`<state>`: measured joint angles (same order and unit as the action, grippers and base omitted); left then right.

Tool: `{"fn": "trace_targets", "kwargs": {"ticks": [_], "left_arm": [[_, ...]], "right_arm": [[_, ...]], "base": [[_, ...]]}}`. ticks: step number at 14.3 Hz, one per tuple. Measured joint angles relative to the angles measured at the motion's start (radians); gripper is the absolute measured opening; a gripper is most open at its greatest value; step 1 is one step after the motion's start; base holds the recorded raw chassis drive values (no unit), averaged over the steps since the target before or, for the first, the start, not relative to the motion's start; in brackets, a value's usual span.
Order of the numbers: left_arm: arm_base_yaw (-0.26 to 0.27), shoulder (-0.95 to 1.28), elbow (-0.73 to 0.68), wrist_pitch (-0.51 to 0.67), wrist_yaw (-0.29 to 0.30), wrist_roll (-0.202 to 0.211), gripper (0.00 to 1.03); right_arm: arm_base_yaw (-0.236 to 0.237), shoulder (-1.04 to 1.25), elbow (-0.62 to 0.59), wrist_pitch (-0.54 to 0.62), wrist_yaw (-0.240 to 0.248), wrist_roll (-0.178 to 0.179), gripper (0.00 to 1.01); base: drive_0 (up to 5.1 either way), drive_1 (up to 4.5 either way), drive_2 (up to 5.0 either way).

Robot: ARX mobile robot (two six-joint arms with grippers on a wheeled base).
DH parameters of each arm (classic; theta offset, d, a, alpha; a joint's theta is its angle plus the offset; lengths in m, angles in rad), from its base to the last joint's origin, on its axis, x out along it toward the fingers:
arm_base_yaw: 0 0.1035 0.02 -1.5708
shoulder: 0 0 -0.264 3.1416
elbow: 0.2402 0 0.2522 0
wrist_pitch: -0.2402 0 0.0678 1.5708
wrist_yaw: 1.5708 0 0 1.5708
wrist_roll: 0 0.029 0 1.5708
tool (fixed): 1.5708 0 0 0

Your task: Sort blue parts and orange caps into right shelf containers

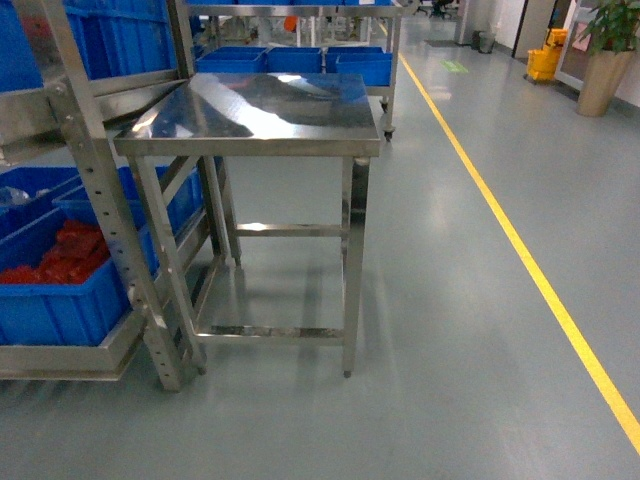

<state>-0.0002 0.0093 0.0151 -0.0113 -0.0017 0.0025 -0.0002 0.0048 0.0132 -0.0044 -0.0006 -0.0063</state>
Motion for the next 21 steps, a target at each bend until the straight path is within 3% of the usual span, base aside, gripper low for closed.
{"fn": "trace_targets", "kwargs": {"ticks": [11,13,21], "left_arm": [[0.000,0.000,0.000,0.002,0.000,0.000,0.43],[0.000,0.000,0.000,-0.002,0.002,0.000,0.43],[0.000,0.000,0.000,0.005,0.001,0.000,0.43]], "right_arm": [[0.000,0.000,0.000,-0.002,0.000,0.000,0.42],[0.000,0.000,0.000,-0.007,0.000,0.000,0.42],[0.000,0.000,0.000,0.000,0.003,0.000,0.42]], "base": [[0.0,4.29,-4.4],[0.0,0.00,0.0],[-4.7,1.24,3.7]]}}
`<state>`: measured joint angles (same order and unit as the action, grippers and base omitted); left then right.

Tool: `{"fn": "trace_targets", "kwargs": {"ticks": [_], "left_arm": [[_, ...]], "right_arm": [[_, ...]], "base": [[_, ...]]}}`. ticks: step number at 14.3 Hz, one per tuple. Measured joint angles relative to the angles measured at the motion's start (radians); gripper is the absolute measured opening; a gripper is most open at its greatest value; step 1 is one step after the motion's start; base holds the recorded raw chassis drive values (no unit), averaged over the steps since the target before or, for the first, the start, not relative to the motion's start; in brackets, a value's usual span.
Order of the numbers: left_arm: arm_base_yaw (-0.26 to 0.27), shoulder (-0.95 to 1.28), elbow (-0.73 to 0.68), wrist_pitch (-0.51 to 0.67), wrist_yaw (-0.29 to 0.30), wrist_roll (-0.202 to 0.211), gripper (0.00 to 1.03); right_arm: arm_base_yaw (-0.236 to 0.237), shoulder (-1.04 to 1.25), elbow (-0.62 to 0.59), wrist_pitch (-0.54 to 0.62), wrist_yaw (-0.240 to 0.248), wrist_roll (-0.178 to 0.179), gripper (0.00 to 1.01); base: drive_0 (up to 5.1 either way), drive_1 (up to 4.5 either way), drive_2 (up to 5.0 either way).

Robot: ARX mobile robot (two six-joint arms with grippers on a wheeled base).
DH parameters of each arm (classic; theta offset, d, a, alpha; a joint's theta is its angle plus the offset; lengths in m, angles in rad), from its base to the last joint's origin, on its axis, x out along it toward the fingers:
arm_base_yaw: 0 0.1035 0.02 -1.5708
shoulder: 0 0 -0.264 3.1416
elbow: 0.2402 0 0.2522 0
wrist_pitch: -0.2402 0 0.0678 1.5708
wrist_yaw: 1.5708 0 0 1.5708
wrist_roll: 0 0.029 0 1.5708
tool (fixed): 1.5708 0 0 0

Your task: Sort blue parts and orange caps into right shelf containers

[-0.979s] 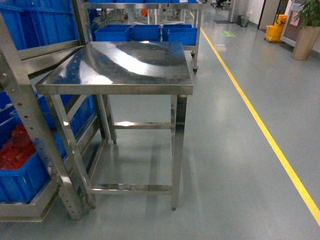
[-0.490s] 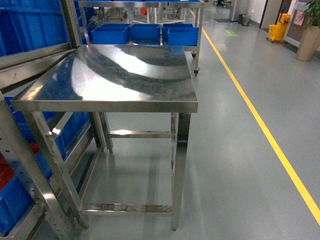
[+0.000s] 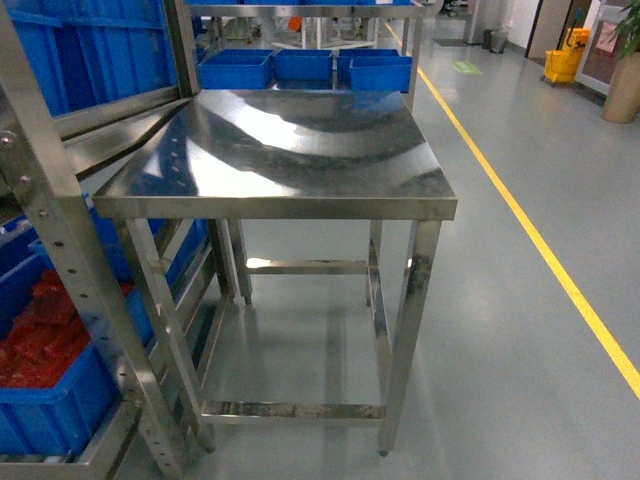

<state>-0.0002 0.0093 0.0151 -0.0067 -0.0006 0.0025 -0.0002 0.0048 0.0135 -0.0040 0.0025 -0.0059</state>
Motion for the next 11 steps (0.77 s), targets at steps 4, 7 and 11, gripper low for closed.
{"fn": "trace_targets", "kwargs": {"ticks": [4,7,11], "left_arm": [[0.000,0.000,0.000,0.000,0.000,0.000,0.43],[0.000,0.000,0.000,-0.001,0.001,0.000,0.43],[0.000,0.000,0.000,-0.001,0.000,0.000,0.43]], "right_arm": [[0.000,0.000,0.000,-0.002,0.000,0.000,0.42],[0.000,0.000,0.000,-0.004,0.000,0.000,0.42],[0.000,0.000,0.000,-0.001,0.000,0.000,0.42]], "base": [[-4.6,1.39,3.7],[-4.9,2.50,2.5],[-4.9,2.51,2.5]]}}
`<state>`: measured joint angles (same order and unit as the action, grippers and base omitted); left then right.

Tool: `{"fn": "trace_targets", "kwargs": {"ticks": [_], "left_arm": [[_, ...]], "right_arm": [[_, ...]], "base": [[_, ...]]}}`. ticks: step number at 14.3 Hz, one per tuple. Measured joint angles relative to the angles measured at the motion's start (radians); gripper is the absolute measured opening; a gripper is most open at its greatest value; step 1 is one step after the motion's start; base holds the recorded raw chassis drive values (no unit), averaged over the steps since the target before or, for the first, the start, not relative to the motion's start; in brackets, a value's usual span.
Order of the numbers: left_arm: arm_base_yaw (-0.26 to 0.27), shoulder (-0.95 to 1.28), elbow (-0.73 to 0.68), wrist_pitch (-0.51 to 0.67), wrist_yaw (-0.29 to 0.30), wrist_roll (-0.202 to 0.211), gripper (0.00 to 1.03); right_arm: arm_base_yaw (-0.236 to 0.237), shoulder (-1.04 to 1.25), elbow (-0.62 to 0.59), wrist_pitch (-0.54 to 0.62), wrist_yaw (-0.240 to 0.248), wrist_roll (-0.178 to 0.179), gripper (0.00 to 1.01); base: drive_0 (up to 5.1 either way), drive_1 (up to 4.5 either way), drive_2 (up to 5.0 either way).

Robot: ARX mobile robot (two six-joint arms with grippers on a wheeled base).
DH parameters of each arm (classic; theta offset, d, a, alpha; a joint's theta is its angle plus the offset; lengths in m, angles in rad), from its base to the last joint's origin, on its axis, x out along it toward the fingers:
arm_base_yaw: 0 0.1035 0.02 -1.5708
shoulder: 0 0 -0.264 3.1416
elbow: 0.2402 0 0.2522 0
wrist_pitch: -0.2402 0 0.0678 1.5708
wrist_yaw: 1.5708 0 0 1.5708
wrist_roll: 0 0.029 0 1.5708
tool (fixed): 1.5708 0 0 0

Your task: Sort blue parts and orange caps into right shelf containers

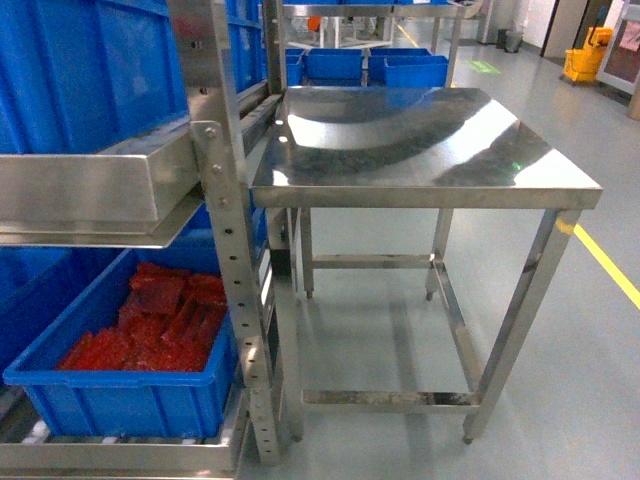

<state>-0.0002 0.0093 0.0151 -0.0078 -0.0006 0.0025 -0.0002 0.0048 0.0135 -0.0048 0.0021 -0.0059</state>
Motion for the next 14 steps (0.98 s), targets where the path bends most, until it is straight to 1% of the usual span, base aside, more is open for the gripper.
{"fn": "trace_targets", "kwargs": {"ticks": [14], "left_arm": [[0.000,0.000,0.000,0.002,-0.002,0.000,0.43]], "right_arm": [[0.000,0.000,0.000,0.001,0.000,0.000,0.42]], "base": [[-5.1,2.39,2.4]]}}
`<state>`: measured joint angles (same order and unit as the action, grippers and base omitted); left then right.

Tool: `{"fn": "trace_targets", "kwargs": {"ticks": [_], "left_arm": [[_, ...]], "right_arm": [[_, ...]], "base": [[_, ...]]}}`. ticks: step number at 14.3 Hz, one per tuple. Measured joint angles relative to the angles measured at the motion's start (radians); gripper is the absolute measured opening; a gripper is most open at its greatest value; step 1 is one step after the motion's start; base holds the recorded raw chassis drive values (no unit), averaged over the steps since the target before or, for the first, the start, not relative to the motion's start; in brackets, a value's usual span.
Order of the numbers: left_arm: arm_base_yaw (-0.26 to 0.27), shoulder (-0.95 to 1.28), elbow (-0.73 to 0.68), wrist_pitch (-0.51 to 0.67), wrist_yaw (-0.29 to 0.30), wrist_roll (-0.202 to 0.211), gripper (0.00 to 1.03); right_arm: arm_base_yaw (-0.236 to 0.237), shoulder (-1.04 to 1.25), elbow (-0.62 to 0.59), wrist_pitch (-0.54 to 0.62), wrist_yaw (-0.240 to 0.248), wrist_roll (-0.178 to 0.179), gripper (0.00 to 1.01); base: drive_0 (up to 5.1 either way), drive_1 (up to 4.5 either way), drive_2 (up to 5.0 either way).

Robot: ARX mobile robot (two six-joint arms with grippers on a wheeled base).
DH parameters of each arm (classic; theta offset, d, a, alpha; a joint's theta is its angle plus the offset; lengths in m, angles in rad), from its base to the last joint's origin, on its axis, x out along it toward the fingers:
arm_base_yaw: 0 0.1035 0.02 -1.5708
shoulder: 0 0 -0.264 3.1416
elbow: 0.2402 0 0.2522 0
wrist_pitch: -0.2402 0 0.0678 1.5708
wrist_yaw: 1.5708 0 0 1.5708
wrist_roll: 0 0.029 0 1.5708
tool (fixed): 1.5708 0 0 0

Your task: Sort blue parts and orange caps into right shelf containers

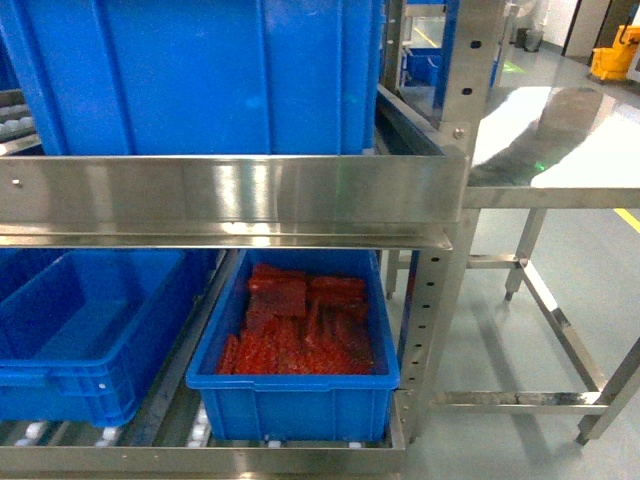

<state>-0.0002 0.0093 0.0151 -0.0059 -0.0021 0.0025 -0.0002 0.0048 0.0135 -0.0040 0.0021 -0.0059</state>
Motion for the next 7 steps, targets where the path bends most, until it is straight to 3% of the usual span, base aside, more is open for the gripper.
{"fn": "trace_targets", "kwargs": {"ticks": [7], "left_arm": [[0.000,0.000,0.000,-0.001,0.002,0.000,0.43]], "right_arm": [[0.000,0.000,0.000,-0.002,-0.002,0.000,0.42]], "base": [[-5.1,2.40,2.4]]}}
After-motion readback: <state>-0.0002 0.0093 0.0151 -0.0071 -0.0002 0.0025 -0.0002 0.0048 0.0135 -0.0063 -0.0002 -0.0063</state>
